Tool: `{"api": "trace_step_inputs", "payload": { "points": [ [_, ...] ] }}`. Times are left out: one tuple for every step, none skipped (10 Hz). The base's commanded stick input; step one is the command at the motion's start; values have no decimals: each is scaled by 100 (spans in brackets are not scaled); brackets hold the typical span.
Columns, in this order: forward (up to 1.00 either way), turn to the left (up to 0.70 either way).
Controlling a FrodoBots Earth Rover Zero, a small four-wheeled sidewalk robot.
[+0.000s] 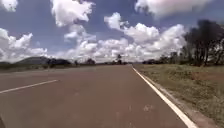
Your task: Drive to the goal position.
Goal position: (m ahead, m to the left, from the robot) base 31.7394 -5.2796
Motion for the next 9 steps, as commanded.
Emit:
{"api": "trace_step_inputs", "payload": {
  "points": [
    [100, 0],
    [100, 0],
    [100, 0],
    [100, 0],
    [100, 0],
    [100, 0],
    [100, 0],
    [100, 0],
    [100, 0]
  ]
}}
